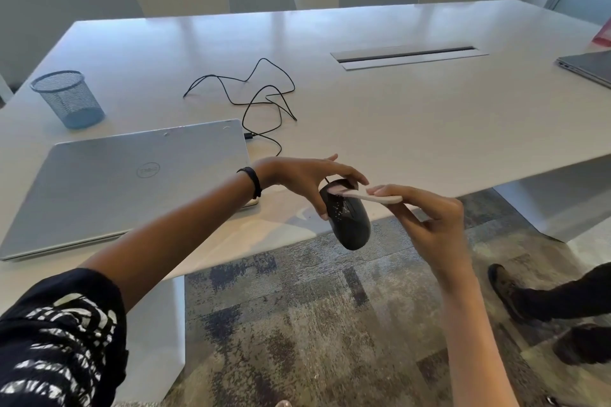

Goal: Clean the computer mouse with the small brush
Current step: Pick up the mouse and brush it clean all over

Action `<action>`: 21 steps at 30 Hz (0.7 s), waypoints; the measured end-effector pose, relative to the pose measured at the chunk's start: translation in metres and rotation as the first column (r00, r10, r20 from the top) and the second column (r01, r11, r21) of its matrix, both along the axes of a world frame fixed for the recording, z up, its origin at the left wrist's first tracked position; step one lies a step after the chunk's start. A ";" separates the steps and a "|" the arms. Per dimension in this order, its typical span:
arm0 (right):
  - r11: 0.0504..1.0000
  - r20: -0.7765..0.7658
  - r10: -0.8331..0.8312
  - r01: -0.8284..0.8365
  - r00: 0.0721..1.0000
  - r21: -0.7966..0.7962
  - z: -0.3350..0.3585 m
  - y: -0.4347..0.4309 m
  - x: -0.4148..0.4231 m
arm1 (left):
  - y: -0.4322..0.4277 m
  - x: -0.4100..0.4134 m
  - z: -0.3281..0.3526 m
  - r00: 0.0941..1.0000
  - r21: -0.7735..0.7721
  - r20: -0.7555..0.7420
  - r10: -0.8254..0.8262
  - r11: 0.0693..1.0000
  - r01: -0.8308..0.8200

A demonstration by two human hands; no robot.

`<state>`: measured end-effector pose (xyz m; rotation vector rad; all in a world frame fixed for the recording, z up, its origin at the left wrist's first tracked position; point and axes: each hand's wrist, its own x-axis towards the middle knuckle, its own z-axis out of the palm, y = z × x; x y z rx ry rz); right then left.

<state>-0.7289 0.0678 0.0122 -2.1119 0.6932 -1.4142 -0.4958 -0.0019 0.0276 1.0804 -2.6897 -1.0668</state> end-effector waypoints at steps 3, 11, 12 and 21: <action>1.000 -0.051 0.021 -0.021 0.999 -0.009 0.003 0.006 -0.008 | 0.000 0.004 0.001 1.000 0.015 -0.014 0.027 1.000 -0.027; 0.998 -0.050 0.024 -0.028 0.998 -0.064 0.014 0.010 -0.004 | 0.003 0.004 0.001 1.000 0.015 0.001 0.009 1.000 -0.009; 0.997 -0.050 0.027 -0.030 0.998 -0.066 0.013 0.010 -0.001 | 0.003 0.003 0.001 1.000 0.012 0.002 0.000 1.000 0.000; 0.999 -0.092 0.031 -0.033 0.995 -0.015 0.006 0.017 -0.014 | 0.001 0.003 0.001 1.000 0.003 -0.003 0.015 1.000 -0.015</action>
